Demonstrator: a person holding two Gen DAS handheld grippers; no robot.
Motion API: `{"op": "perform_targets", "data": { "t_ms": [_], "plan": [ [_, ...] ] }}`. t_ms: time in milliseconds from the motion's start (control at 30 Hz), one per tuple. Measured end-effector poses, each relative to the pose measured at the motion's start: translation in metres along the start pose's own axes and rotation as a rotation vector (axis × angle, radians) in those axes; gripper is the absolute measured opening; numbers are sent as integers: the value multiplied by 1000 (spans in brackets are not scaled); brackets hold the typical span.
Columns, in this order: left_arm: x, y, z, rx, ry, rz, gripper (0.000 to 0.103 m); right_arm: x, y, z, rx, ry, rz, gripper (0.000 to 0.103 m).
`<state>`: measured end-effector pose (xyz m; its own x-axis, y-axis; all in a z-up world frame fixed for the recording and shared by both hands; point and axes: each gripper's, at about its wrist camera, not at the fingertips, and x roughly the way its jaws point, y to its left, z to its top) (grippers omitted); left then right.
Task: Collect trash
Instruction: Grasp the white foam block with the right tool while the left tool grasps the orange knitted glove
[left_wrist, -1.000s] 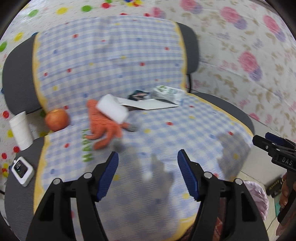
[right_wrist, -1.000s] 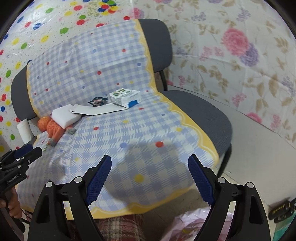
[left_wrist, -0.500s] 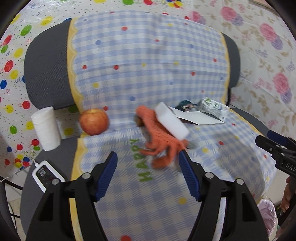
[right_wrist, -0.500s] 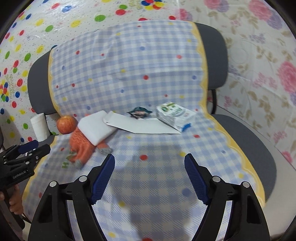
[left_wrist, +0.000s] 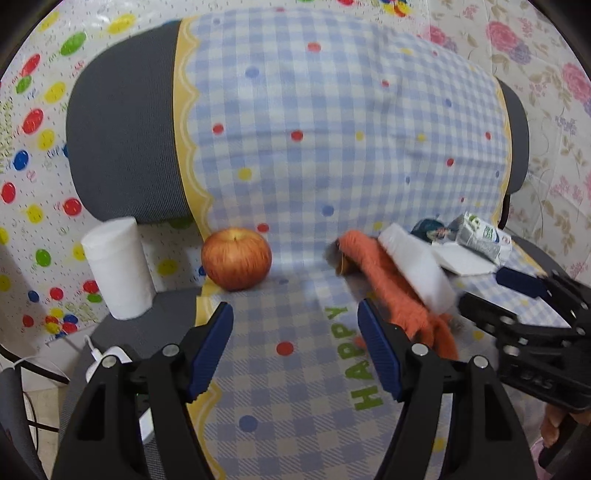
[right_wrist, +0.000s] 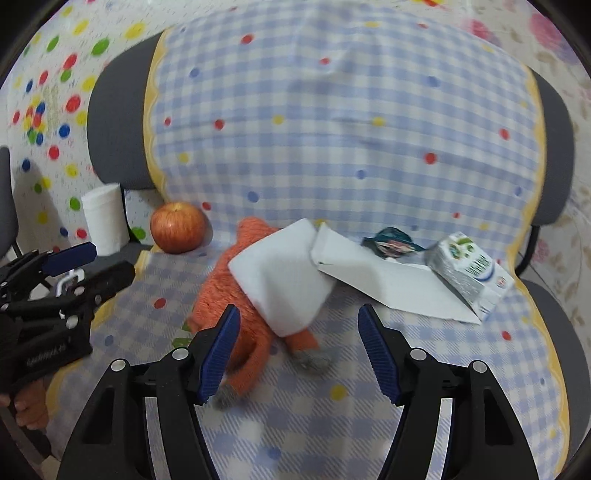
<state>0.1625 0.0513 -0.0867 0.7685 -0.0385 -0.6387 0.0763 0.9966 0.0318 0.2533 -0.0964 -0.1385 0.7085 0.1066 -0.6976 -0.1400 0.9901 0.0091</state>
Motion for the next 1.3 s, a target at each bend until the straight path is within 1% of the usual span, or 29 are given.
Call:
{"op": "perform_targets", "data": {
  "t_ms": [100,300,367,400,467,500,600,733,867,1000,1133,1200,1233,1300],
  "plan": [
    [8,3,-5,-4,22,-7,68,20,13,7,-47,29,-12,69],
    [9,9,-7,-22,22,-1,68,46,28,21,-113,56,-60,70],
    [7,8,-7,-26,25,-7,68,50,31,24,-131,56,-96,69],
    [6,7,-8,-26,26,-12,68,49,30,24,-134,53,-110,67],
    [3,4,-8,-21,28,-19,68,39,25,21,-111,31,-113,53],
    [1,1,-8,-16,28,-24,68,34,22,20,-98,24,-108,37],
    [-4,-7,-7,-10,31,-41,68,10,5,11,-38,-16,-75,32],
    [-9,-20,-4,4,30,-64,68,-27,-19,-1,54,-66,13,29],
    [-12,-34,-3,24,25,-86,68,-69,-49,-14,144,-146,84,29],
    [-6,-49,-3,30,38,-103,68,-90,-69,-24,216,-191,147,29],
    [8,-61,2,27,59,-121,67,-100,-81,-31,235,-208,95,29],
    [17,-63,5,15,70,-120,58,-103,-85,-34,243,-224,69,30],
    [22,-64,7,4,81,-118,57,-106,-87,-36,247,-233,54,30],
    [34,-65,10,-24,102,-127,49,-110,-91,-38,255,-245,43,30]
  ]
}}
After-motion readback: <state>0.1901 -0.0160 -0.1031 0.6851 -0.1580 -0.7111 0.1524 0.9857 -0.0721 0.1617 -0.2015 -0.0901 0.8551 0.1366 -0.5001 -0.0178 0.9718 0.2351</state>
